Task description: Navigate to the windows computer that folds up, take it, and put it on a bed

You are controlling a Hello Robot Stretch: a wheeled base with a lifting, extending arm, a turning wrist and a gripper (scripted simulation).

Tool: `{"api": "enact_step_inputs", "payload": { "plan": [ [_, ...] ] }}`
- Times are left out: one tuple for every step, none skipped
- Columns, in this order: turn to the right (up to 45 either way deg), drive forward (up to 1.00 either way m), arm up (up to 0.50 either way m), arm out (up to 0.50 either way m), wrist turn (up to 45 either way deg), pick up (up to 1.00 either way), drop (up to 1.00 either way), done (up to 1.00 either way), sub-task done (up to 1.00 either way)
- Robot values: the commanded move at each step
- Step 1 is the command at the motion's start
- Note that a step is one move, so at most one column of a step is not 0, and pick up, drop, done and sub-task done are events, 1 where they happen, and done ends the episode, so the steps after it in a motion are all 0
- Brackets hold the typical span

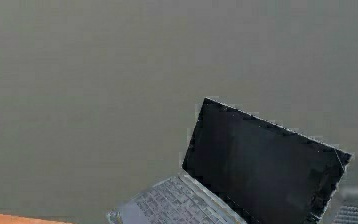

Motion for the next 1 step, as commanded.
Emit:
{"api": "enact_step_inputs", "payload": {
  "plan": [
    [-21.0, 0.00, 0.00, 0.00, 0.0, 0.00, 0.00, 0.00, 0.00]
  ]
}}
